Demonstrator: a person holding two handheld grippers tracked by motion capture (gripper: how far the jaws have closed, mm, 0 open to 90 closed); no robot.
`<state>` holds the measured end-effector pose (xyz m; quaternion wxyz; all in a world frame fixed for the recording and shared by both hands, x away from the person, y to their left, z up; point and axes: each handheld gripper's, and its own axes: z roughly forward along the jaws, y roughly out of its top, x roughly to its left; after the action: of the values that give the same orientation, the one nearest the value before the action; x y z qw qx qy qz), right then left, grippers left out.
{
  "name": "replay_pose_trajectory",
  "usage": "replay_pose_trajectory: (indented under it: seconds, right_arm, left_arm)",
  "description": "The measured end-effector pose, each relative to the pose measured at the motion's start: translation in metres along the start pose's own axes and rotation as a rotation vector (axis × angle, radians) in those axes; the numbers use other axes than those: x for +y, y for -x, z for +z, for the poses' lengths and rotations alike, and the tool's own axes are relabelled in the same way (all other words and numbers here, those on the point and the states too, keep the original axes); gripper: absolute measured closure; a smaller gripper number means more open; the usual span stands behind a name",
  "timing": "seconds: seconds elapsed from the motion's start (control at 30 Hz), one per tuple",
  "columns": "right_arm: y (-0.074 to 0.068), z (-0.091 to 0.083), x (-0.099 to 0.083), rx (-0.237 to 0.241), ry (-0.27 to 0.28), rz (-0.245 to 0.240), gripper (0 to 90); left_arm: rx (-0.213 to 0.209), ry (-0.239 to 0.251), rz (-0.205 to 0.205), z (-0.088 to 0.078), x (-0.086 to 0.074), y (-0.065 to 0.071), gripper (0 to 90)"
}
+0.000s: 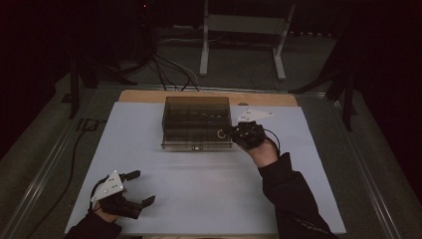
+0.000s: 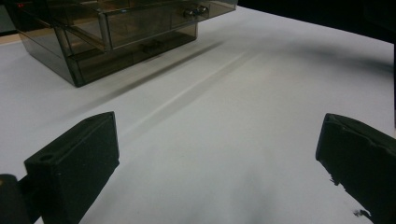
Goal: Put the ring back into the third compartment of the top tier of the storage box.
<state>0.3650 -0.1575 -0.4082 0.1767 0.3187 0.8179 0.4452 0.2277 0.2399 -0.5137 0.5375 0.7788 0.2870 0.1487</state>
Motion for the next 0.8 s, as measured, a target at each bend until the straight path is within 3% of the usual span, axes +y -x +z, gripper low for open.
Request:
replay_pose_trajectory:
  seconds: [0.8]
  right_arm:
    - [0.007,0.020,0.001,0.007,-0.025,0.038,86.4]
  left_arm:
    - [-0.002,0.004,-0.003,0.000,0.000,0.000,0.6]
